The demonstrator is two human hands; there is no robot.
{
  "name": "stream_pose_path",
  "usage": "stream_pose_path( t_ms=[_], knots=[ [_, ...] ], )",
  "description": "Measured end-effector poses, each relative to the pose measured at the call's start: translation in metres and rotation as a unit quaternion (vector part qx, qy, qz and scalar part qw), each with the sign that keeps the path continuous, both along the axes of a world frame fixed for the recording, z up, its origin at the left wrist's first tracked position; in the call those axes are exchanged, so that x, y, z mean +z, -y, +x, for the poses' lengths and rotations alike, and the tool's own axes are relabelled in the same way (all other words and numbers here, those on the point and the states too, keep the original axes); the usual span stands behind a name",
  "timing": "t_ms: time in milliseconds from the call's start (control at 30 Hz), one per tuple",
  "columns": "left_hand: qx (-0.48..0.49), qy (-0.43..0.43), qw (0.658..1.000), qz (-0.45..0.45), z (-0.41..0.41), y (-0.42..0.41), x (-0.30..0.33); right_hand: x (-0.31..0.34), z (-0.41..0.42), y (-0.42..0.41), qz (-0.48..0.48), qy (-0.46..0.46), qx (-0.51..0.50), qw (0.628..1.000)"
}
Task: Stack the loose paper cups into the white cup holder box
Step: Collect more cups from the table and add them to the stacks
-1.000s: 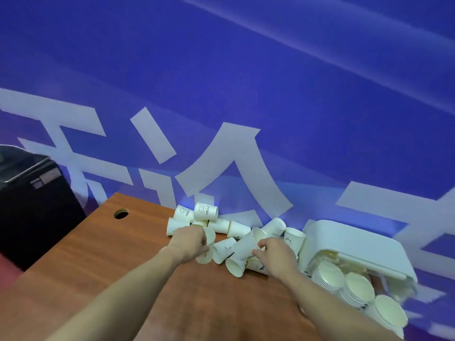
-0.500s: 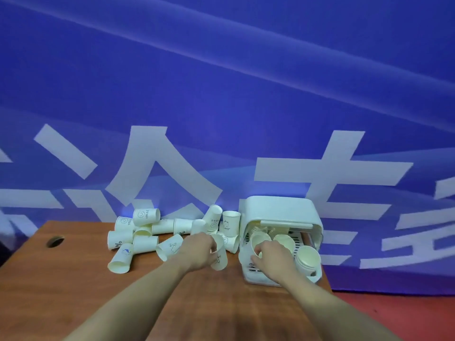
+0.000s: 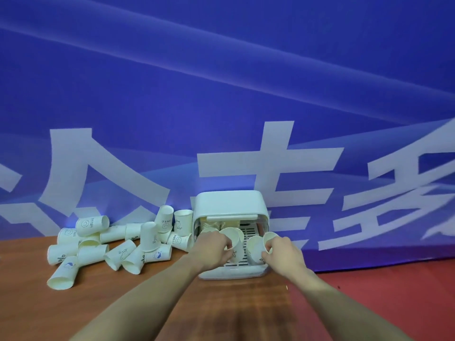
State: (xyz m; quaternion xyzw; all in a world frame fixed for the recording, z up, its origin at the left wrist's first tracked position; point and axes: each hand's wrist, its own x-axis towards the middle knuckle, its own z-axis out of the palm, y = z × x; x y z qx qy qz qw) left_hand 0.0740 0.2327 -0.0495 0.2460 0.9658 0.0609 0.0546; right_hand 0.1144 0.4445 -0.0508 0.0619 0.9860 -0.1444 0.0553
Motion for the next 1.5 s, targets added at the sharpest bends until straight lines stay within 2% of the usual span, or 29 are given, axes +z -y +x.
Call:
stream_pose_path(
  t_ms=[200,400,867,1233,1500],
  knots=[
    [-0.014,-0.023,0.999,-0.018,-0.017,-0.047,0.002,-0.003,-0.005,-0.048,-0.006,-0.004,-0.036,0.999],
    [-0.055,-0.040,0.994,-0.082,-0.033,-0.080,-0.012,-0.013,-0.015,-0.081,-0.021,0.003,-0.049,0.999],
    [-0.176,0.027,0.960,-0.217,-0.054,-0.114,-0.038,-0.058,-0.056,-0.109,-0.020,0.081,-0.066,0.994],
    [-0.132,0.022,0.976,-0.172,-0.065,-0.097,-0.060,-0.052,-0.058,-0.100,-0.022,0.068,-0.041,0.997],
    [-0.106,-0.014,0.979,-0.173,-0.049,-0.071,-0.052,-0.019,-0.044,-0.075,-0.022,-0.001,0.027,0.999]
  ],
)
